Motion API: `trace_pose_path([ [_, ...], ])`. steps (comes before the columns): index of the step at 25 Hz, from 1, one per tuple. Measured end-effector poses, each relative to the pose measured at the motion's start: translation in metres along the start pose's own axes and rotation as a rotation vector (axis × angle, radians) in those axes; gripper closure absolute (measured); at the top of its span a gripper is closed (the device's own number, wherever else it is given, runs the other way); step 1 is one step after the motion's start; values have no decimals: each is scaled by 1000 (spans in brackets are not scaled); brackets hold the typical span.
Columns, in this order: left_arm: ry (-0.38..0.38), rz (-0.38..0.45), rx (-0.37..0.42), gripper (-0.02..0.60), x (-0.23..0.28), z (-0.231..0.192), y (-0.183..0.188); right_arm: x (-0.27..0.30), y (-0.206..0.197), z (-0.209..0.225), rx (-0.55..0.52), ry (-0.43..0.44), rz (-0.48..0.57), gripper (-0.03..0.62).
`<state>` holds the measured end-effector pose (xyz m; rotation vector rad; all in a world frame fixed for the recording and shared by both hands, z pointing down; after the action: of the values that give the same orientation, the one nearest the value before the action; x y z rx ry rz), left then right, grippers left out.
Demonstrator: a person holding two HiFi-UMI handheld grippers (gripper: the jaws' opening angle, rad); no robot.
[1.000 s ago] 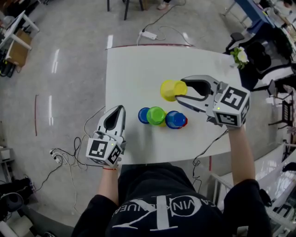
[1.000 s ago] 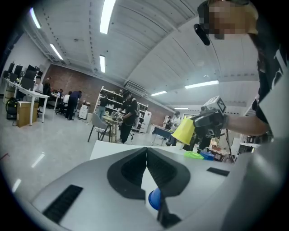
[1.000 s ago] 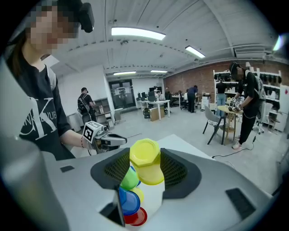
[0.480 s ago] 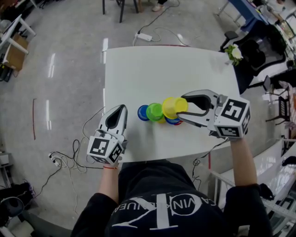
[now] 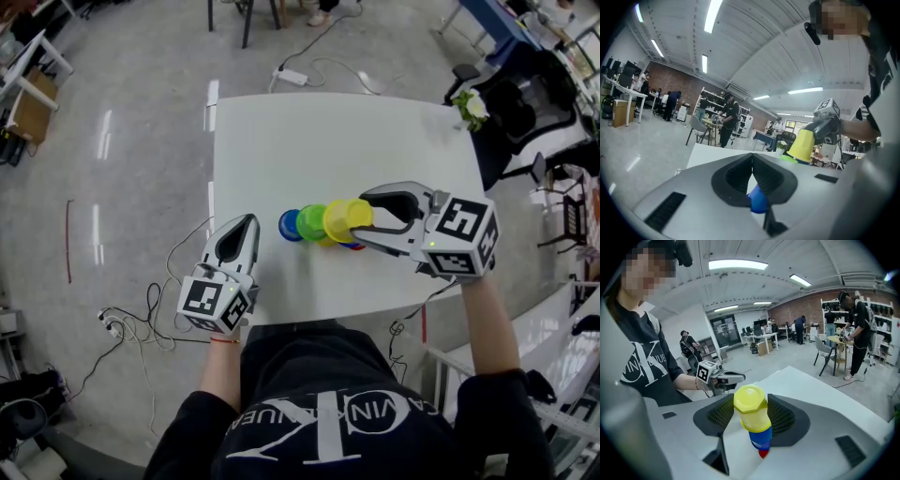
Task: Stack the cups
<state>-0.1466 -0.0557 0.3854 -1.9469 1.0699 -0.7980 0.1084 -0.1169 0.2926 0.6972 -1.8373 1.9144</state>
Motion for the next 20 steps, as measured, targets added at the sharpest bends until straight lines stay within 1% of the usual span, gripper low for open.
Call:
trace_pose_path([
  [16, -2, 5, -13, 577, -7, 1, -3, 2, 0, -1, -33, -21, -17, 358],
  [20, -1, 3, -16, 577, -9, 1, -4, 2, 1, -2, -36, -19, -13, 345],
])
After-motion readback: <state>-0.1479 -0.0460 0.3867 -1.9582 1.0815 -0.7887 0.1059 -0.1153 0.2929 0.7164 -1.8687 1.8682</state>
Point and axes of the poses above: the fingertips, and each gripper's own axes: x forward along the fingers, z to its right, y out of its top, the point moved 8 cm from there along -x, backward along the fingers, and after that the axes turned 15 degrees about -x, right-handed, at the moved point
